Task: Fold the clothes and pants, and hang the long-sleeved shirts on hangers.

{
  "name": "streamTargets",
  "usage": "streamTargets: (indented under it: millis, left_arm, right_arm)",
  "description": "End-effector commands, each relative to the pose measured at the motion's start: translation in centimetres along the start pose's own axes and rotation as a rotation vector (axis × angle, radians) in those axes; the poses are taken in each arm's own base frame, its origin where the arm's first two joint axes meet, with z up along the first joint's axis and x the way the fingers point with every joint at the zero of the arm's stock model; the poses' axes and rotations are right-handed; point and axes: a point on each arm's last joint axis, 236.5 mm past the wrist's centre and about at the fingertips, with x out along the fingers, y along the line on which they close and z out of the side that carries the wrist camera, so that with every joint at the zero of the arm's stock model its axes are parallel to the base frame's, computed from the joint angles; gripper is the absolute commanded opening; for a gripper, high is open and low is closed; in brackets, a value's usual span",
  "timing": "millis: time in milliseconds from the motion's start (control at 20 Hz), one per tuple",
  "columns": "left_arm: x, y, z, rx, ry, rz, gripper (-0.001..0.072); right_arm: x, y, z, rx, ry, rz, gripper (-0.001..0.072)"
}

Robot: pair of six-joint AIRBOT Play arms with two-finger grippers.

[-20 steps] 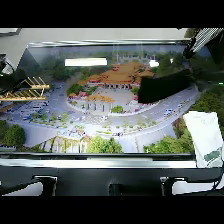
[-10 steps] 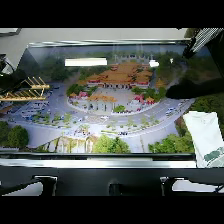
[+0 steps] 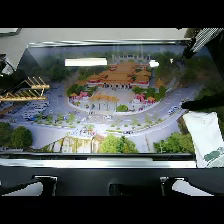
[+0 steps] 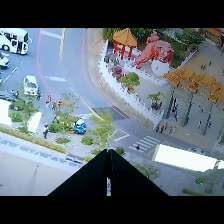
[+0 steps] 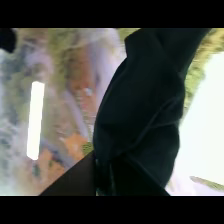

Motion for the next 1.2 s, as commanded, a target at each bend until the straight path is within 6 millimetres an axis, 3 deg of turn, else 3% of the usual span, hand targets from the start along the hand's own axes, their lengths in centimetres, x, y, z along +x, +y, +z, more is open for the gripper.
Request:
streamTargets:
  millis: [0,200,400,550,850,1150]
  left_arm:
    - [0.0,0.0,-0.2,0.001,0.008,0.001,0.0018]
    - [0.0,0.0,-0.2,0.000,0.010,0.001,0.0019]
    - [0.0,0.0,-0.4,-0.010,0.016,0.003,0.0019]
    - [0.0,0.0,-0.4,-0.010,0.016,0.003,0.0019]
    - [0.0,0.1,-0.7,-0.011,0.030,0.005,0.0018]
    - [0.0,0.1,-0.8,-0.010,0.034,0.007,0.0019]
  right_arm:
    - [-2.2,-3.1,-0.6,0.018,-0.003,-0.132,0.0030]
    - [-3.7,-7.4,-2.0,-0.038,0.053,-0.318,0.0030]
    - [-5.0,-14.0,-2.0,-0.191,0.109,-0.592,0.0030]
    - [-4.2,-17.7,-2.9,-0.250,0.160,-0.702,0.0030]
    - [-2.2,-25.5,-7.0,-0.284,0.302,-0.879,0.0031]
    - [-1.8,-29.1,-6.9,-0.338,0.300,-0.988,0.0031]
